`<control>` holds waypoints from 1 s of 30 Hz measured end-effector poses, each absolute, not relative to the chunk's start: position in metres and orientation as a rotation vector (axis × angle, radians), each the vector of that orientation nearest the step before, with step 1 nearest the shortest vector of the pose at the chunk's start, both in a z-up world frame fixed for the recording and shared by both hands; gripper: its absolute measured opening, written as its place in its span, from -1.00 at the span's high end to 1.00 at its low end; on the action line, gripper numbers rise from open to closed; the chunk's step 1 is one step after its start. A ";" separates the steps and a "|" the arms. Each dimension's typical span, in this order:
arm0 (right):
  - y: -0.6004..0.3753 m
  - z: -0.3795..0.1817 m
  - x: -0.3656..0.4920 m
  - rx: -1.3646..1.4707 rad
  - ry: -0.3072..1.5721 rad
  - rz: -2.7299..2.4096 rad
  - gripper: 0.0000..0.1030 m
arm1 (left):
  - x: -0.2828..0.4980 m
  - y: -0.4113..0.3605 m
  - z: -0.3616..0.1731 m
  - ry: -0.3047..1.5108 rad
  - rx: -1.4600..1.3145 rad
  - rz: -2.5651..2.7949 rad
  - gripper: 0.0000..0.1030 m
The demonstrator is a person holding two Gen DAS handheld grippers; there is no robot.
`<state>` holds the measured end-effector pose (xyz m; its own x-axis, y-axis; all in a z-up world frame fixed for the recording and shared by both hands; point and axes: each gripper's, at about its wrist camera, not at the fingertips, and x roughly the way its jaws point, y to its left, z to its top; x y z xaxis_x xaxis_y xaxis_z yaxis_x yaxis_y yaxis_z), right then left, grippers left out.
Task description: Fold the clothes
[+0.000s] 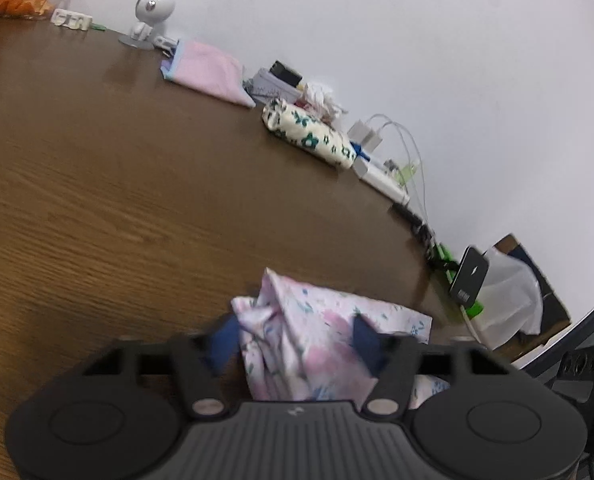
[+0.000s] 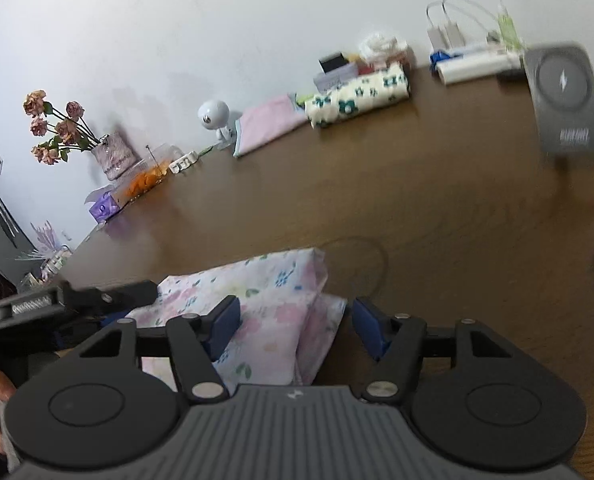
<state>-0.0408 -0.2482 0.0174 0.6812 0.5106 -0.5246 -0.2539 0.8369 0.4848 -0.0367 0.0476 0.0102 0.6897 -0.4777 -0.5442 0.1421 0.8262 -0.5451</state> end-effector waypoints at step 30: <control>-0.233 0.025 -0.036 0.480 0.719 0.575 0.71 | -0.047 0.032 0.044 0.697 -0.385 -0.525 0.72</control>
<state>-0.0359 -0.2333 0.0251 0.6125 0.6350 -0.4707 -0.3196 0.7436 0.5873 -0.0471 0.0316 0.0435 0.6476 -0.5732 -0.5021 0.3246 0.8037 -0.4988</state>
